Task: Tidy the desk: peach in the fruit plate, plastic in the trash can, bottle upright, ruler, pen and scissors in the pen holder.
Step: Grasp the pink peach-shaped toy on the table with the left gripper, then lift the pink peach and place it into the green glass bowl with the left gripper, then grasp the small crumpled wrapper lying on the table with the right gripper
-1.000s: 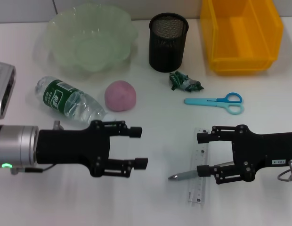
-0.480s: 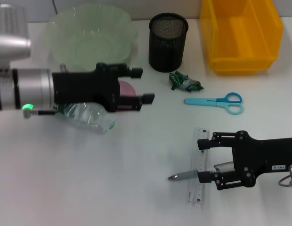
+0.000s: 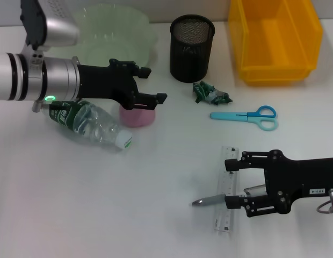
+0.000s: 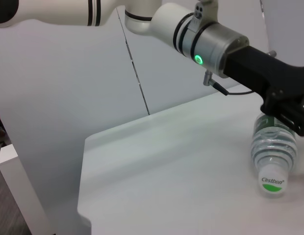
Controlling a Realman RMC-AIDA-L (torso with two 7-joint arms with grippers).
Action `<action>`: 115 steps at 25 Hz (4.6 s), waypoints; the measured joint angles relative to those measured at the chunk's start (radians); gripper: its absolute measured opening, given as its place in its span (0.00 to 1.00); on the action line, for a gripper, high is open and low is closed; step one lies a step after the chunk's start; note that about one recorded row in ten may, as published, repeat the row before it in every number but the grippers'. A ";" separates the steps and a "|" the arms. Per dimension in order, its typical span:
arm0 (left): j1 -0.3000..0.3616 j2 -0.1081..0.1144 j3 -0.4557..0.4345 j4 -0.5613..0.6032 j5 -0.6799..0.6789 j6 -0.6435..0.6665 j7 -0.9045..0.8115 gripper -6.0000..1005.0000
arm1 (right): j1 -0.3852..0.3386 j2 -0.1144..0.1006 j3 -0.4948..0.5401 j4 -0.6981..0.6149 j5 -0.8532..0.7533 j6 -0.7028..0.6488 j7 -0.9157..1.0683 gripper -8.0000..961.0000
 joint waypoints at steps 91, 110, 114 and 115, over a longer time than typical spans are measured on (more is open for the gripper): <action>0.017 0.000 0.132 -0.047 -0.508 -0.622 -0.066 0.62 | 0.012 0.000 0.003 0.000 0.000 0.027 0.029 0.83; 0.190 0.054 -0.058 -0.122 -0.434 0.459 0.157 0.83 | 0.013 -0.008 0.009 -0.006 0.005 0.028 0.032 0.83; 0.223 0.053 -0.059 -0.211 -0.370 0.482 0.312 0.82 | 0.018 -0.009 0.009 -0.014 0.007 0.028 0.047 0.83; 0.235 0.052 -0.059 -0.243 -0.352 0.482 0.362 0.82 | 0.021 -0.009 0.009 -0.018 0.007 0.028 0.051 0.83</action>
